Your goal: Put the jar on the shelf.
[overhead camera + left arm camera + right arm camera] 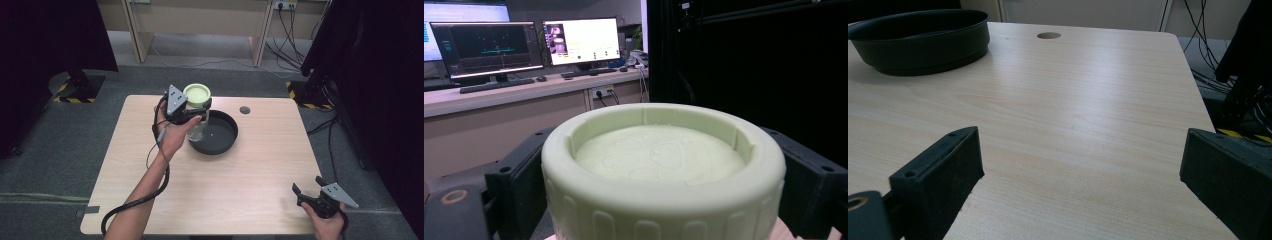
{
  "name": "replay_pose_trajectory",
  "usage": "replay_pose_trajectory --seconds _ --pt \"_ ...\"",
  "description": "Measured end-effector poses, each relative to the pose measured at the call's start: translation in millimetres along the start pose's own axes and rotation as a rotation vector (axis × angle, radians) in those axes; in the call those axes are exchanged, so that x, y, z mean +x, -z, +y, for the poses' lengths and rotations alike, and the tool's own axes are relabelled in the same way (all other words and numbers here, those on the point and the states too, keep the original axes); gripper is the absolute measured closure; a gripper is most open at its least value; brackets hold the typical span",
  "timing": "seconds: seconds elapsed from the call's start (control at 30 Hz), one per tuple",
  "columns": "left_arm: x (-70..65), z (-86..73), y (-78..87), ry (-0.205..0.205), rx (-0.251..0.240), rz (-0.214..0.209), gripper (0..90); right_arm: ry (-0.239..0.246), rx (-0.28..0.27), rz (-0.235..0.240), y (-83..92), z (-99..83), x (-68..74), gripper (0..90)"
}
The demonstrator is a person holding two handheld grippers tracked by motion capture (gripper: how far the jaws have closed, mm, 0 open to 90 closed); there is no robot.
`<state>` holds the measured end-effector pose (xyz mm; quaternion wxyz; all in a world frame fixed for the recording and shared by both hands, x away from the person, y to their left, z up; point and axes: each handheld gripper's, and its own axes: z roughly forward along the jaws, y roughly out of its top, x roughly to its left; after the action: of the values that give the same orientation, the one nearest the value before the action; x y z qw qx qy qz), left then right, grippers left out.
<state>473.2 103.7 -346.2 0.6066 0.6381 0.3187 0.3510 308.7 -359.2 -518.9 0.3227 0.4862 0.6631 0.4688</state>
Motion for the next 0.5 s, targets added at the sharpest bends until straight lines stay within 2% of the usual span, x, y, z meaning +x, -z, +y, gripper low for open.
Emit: replay_pose_trajectory --seconds 0.5 --pt "-0.4 -1.8 -11.5 0.002 0.014 -0.002 10.6 0.002 -0.002 0.0 0.2 -0.1 0.0 3.8"
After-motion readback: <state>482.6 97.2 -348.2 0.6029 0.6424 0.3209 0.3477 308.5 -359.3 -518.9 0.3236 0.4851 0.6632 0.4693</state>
